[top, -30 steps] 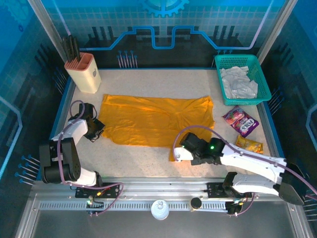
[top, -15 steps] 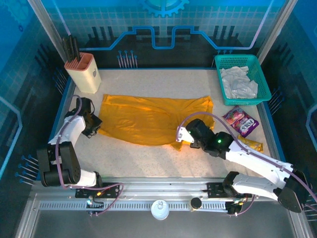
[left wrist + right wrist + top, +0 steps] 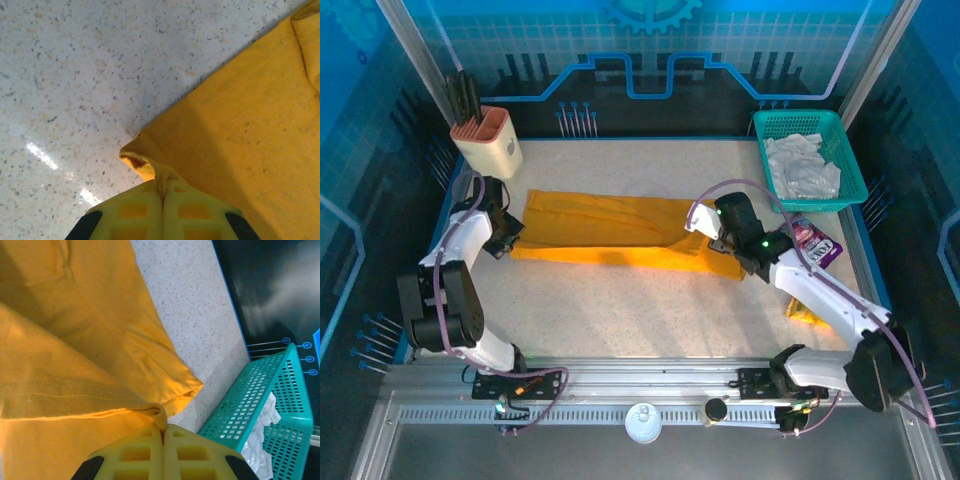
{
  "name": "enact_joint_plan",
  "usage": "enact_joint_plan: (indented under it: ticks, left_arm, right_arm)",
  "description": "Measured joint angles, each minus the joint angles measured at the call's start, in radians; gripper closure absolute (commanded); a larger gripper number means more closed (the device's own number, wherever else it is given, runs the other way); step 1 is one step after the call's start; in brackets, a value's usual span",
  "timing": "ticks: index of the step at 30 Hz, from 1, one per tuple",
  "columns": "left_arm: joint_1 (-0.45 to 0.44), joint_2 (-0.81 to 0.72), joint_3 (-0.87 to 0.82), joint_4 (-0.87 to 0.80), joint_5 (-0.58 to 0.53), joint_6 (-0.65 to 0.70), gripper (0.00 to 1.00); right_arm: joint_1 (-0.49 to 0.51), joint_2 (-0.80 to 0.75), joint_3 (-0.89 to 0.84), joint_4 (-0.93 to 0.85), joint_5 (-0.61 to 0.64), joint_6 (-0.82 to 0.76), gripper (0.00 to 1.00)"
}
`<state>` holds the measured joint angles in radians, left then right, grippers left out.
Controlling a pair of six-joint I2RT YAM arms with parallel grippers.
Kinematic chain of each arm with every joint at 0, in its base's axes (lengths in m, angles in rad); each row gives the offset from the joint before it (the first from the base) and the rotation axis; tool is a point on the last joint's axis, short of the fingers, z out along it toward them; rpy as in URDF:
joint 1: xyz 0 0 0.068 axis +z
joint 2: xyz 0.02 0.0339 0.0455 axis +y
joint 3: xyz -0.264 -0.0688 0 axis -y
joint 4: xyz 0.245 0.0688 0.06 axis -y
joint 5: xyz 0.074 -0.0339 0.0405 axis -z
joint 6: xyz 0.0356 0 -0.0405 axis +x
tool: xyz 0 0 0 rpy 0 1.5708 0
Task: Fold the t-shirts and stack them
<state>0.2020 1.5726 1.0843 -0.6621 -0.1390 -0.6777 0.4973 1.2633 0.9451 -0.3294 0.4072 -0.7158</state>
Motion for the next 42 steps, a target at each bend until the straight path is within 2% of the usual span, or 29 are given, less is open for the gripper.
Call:
enact_joint_plan:
  ticks: [11,18,19,21,23,26,28,32,37,42]
  left_arm:
    - [0.000,0.230,0.158,0.014,0.005,0.005,1.00]
    - [0.000,0.304,0.193,0.020,0.005,0.005,1.00]
    - [0.000,0.315,0.200,0.021,0.005,0.005,0.96]
    - [0.000,0.335,0.211,0.027,0.005,0.005,0.81]
    - [-0.001,0.354,0.217,0.038,0.005,0.004,0.60]
    - [-0.001,0.372,0.218,0.049,0.011,0.008,0.42]
    - [-0.002,0.377,0.218,0.056,0.017,0.014,0.34]
    - [-0.004,0.377,0.218,0.070,0.026,0.023,0.25]
    - [-0.006,0.365,0.204,0.084,0.031,0.024,0.22]
    - [-0.007,0.311,0.157,0.084,0.032,0.024,0.20]
  right_arm:
    - [-0.072,0.283,0.130,0.071,-0.087,-0.037,1.00]
    - [-0.082,0.425,0.212,0.100,-0.095,-0.055,1.00]
    - [-0.082,0.444,0.225,0.103,-0.097,-0.058,1.00]
    - [-0.082,0.475,0.250,0.107,-0.098,-0.064,1.00]
    - [-0.084,0.509,0.279,0.111,-0.098,-0.073,1.00]
    - [-0.088,0.555,0.321,0.109,-0.098,-0.075,1.00]
    - [-0.094,0.591,0.359,0.098,-0.099,-0.067,1.00]
    - [-0.120,0.674,0.456,0.050,-0.106,0.007,1.00]
    - [-0.142,0.761,0.545,-0.009,-0.123,0.143,1.00]
    - [-0.143,0.812,0.596,-0.084,-0.159,0.294,0.75]
